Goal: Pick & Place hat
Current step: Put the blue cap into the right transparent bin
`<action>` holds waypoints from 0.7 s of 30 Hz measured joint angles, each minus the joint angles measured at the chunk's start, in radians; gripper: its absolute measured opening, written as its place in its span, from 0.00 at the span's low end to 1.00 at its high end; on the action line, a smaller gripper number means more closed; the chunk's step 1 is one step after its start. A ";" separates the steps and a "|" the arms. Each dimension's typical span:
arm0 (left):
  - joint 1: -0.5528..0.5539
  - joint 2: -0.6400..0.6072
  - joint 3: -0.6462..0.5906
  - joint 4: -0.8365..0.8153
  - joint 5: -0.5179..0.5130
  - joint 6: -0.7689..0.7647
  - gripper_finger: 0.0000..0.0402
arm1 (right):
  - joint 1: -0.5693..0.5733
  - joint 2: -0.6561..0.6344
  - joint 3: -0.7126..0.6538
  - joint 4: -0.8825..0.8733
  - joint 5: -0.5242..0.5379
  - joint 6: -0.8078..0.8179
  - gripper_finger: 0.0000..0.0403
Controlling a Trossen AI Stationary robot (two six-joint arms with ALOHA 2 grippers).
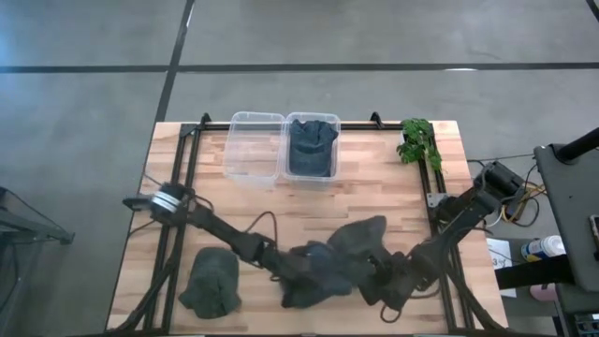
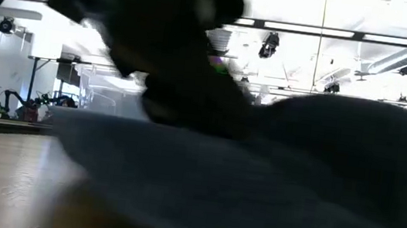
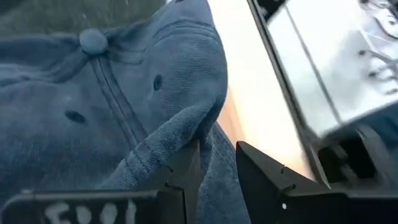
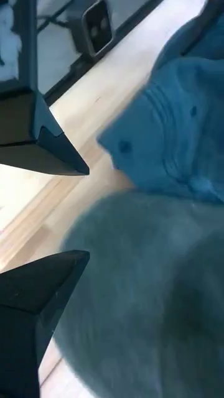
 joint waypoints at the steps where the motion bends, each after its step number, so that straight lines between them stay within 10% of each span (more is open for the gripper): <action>1: 0.008 0.025 0.034 0.001 -0.026 0.014 0.26 | 0.013 0.000 0.001 -0.011 0.000 0.012 0.50; 11: 0.096 0.129 0.314 -0.048 -0.204 0.114 0.26 | 0.156 -0.002 0.003 -0.003 0.022 0.127 0.50; 21: 0.113 0.061 0.464 -0.423 -0.295 0.558 0.26 | 0.171 0.025 0.003 0.013 0.239 0.162 0.50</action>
